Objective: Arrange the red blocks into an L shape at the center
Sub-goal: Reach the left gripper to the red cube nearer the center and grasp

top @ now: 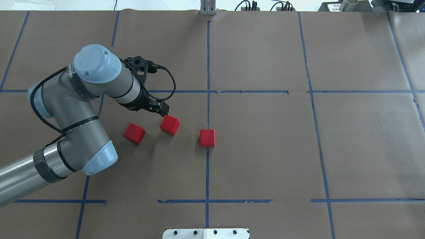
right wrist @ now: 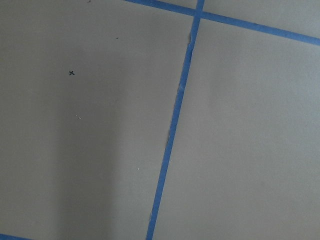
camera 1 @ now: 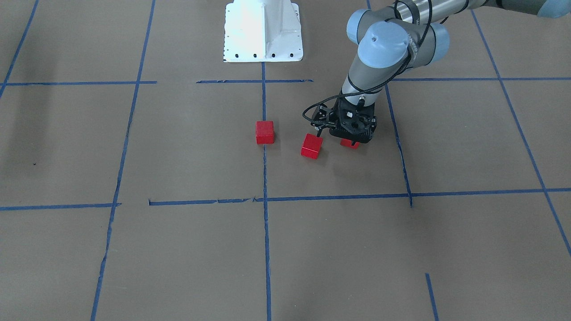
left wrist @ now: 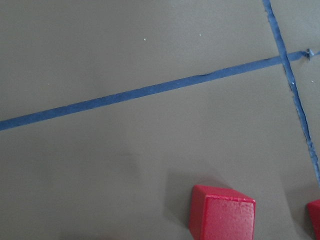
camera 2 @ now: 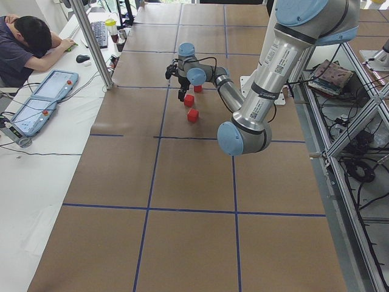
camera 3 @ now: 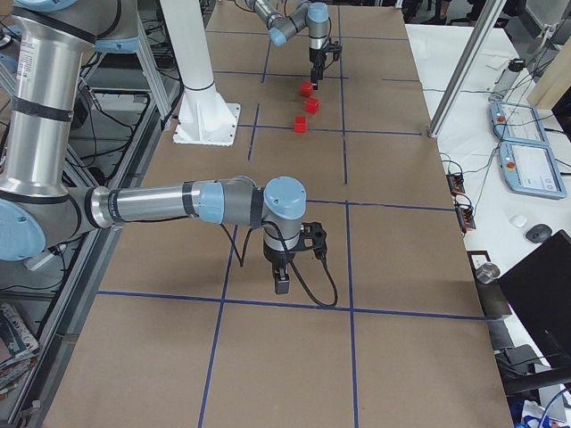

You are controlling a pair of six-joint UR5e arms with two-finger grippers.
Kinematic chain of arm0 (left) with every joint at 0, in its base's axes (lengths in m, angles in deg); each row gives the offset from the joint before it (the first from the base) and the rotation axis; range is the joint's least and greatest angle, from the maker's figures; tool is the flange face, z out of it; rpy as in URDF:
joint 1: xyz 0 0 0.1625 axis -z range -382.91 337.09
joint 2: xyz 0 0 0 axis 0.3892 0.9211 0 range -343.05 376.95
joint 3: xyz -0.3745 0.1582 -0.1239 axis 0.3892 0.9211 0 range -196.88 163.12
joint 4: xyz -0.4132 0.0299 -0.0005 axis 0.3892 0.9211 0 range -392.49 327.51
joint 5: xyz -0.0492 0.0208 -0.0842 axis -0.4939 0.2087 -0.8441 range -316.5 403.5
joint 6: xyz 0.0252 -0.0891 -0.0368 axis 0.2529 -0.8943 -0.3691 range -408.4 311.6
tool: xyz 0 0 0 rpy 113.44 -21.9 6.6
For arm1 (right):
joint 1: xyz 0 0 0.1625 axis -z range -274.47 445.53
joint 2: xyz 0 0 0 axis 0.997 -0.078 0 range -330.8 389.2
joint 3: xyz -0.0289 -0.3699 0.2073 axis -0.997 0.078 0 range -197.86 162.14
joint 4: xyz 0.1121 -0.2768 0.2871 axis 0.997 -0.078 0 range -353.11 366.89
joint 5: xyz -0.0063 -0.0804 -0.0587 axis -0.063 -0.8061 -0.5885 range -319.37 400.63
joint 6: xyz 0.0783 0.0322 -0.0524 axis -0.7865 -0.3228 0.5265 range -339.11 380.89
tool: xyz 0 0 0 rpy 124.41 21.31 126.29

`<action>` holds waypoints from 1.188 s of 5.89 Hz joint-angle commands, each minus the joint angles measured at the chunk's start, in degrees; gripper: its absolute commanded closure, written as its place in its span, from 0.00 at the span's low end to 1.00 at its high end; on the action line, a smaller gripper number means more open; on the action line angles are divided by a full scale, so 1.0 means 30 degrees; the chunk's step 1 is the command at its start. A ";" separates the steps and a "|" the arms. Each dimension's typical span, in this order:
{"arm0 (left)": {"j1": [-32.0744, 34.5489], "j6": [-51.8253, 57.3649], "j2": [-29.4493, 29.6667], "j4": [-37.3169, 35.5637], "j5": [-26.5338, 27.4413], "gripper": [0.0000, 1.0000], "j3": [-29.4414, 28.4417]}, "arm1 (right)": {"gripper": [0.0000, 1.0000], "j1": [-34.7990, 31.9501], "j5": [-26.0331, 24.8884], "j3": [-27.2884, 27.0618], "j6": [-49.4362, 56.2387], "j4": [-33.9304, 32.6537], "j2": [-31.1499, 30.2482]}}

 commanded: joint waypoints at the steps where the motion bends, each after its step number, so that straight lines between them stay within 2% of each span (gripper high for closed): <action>1: -0.1322 -0.1736 0.0348 0.0867 0.1313 0.00 -0.0674 | 0.00 0.0000 0.0013 0.0013 0.0000 0.0000 0.0029; 4: -0.1976 -0.2156 0.1722 0.0867 0.1824 0.00 -0.2866 | 0.00 -0.0029 -0.0016 0.0013 0.0029 0.0000 0.0000; 5: -0.2093 -0.2272 0.1755 0.0896 0.1824 0.00 -0.3047 | 0.00 -0.0029 -0.0016 0.0042 0.0029 0.0000 0.0000; 7: -0.2123 -0.2215 0.1990 0.0897 0.1824 0.21 -0.3546 | 0.00 0.0000 -0.0016 0.0042 0.0029 0.0000 0.0000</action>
